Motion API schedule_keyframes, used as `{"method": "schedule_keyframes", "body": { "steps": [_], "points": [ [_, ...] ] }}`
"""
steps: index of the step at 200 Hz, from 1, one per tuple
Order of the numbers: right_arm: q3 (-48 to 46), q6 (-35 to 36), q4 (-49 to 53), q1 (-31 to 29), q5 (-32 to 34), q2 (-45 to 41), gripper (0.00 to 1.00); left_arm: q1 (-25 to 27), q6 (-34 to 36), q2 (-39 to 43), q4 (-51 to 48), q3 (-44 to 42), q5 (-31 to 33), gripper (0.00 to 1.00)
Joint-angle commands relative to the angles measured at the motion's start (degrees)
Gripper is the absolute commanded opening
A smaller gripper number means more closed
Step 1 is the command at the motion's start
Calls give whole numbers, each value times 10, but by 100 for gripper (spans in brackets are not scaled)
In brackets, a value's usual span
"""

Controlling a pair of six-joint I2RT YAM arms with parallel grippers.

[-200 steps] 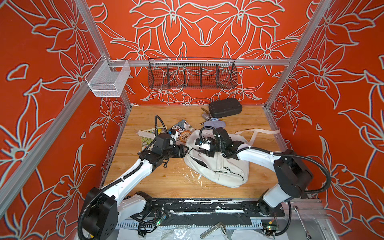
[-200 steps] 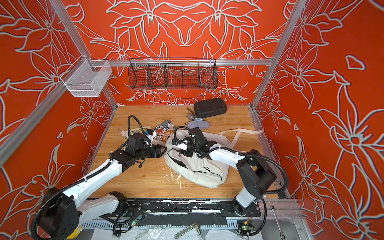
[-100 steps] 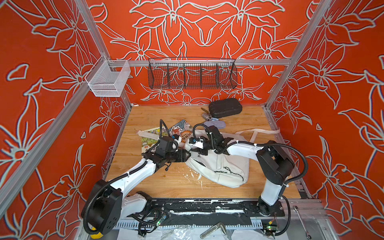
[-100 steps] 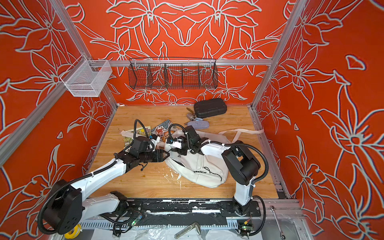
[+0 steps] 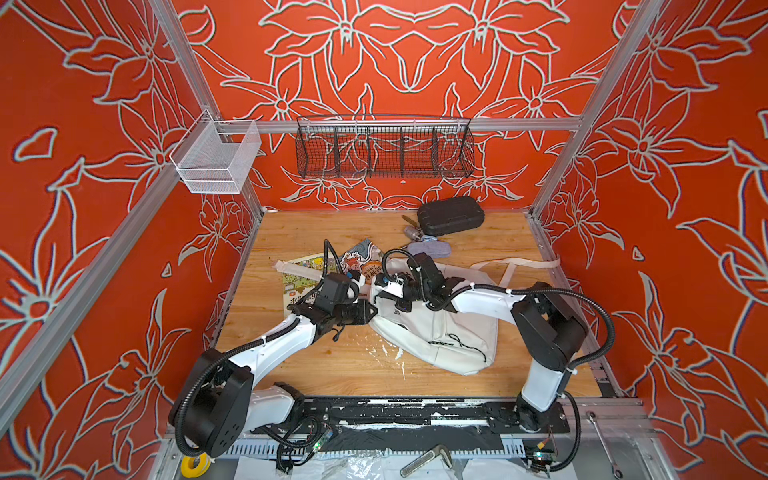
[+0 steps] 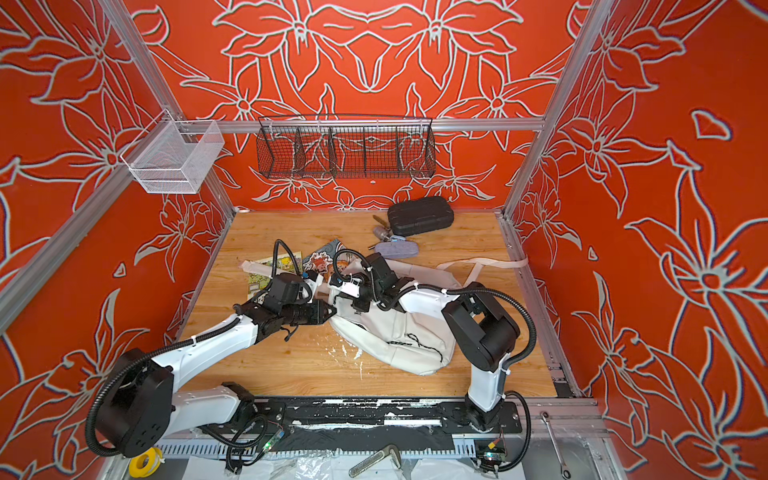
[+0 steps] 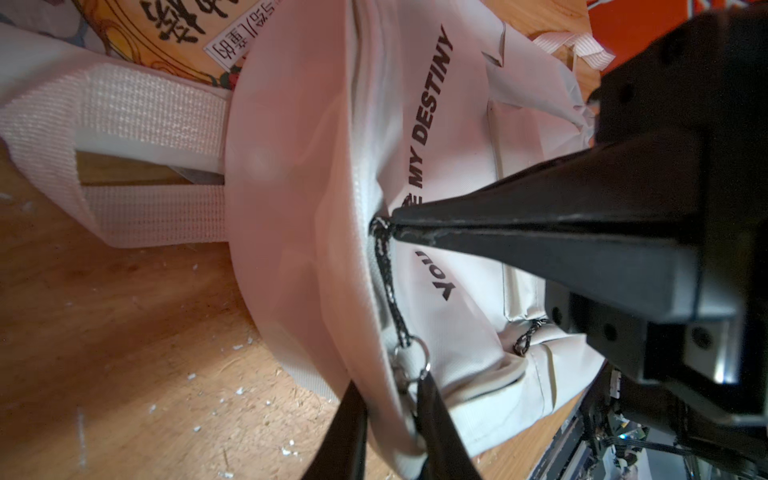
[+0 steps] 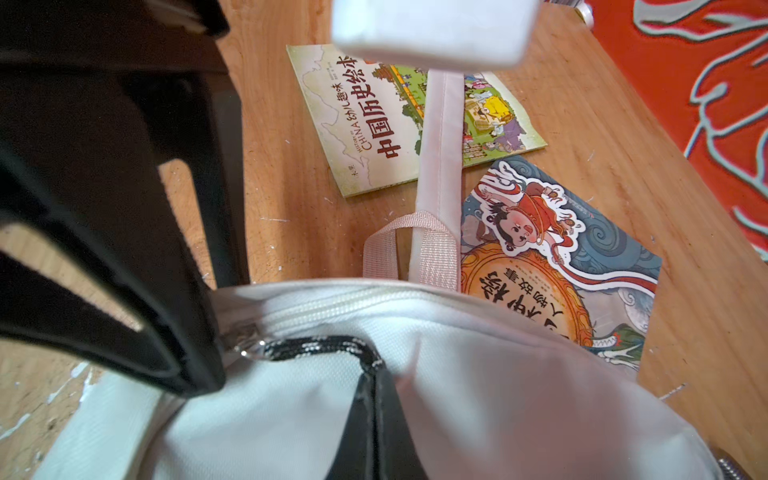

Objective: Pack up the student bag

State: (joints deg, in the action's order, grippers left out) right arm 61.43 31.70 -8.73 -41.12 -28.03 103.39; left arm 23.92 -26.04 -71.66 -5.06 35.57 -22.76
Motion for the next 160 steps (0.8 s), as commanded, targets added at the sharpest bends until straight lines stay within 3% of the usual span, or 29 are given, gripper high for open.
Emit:
{"method": "schedule_keyframes", "body": {
  "steps": [1,11,98,160],
  "points": [
    [-4,-37,-5,-4,32,-27,0,7,16,12,14,-8,-13,6],
    [-1,-48,-1,-4,47,-32,0,7,20,23,12,-16,-14,0],
    [95,-122,108,-1,220,-27,0,8,35,92,-47,-40,17,0],
    [165,-137,195,26,275,-28,0,8,33,113,-91,-43,43,0]
  ]
}}
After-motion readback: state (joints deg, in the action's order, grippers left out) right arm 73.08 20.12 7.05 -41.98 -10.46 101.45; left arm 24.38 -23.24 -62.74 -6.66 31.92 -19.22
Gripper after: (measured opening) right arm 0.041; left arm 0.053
